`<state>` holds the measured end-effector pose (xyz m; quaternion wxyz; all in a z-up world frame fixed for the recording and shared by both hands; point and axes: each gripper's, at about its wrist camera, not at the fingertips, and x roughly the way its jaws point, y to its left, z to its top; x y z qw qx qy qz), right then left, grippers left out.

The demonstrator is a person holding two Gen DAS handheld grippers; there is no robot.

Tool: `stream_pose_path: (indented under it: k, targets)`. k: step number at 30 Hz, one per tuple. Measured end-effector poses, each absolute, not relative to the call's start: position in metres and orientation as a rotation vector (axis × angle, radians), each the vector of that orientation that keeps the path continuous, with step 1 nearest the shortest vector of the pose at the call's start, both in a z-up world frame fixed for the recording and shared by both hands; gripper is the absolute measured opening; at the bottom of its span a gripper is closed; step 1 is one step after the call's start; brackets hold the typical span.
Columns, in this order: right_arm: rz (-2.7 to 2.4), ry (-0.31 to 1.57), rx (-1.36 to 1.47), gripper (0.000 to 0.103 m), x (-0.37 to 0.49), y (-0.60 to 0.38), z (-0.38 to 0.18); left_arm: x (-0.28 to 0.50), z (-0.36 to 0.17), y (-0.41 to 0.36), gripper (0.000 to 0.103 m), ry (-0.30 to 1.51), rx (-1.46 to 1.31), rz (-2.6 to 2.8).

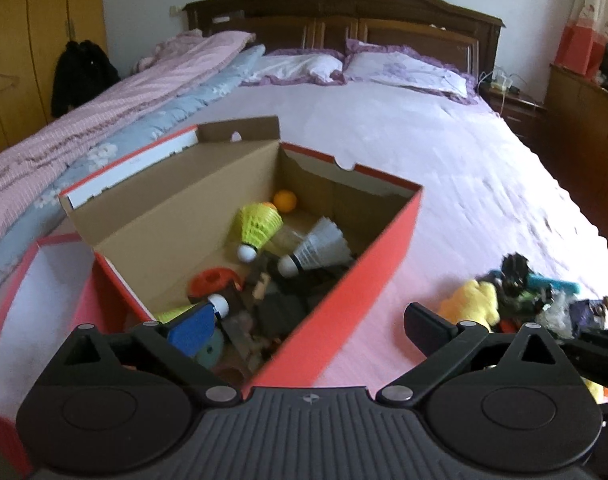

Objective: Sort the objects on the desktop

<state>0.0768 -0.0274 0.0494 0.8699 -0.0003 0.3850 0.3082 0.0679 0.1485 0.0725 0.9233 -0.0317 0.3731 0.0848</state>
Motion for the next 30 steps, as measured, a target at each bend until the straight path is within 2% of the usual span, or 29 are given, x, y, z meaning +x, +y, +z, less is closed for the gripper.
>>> stream_pose_path:
  k: [4,11,18,30]
  targets:
    - [0.569,0.83,0.052,0.061,0.052,-0.063,0.036,0.05,0.056,0.135,0.102,0.792,-0.083,0.155]
    - [0.413,0.934,0.107,0.06,0.011,-0.127,-0.007,0.02,0.025,0.113,0.102,0.846,-0.11,0.12]
    - [0.33,0.994,0.125,0.05,-0.017,-0.161,-0.038,0.003,-0.015,0.095,0.101,0.965,-0.08,0.074]
    - [0.233,0.952,0.191,0.041,-0.022,-0.2,-0.04,-0.003,-0.027,0.048,0.101,1.002,0.016,-0.058]
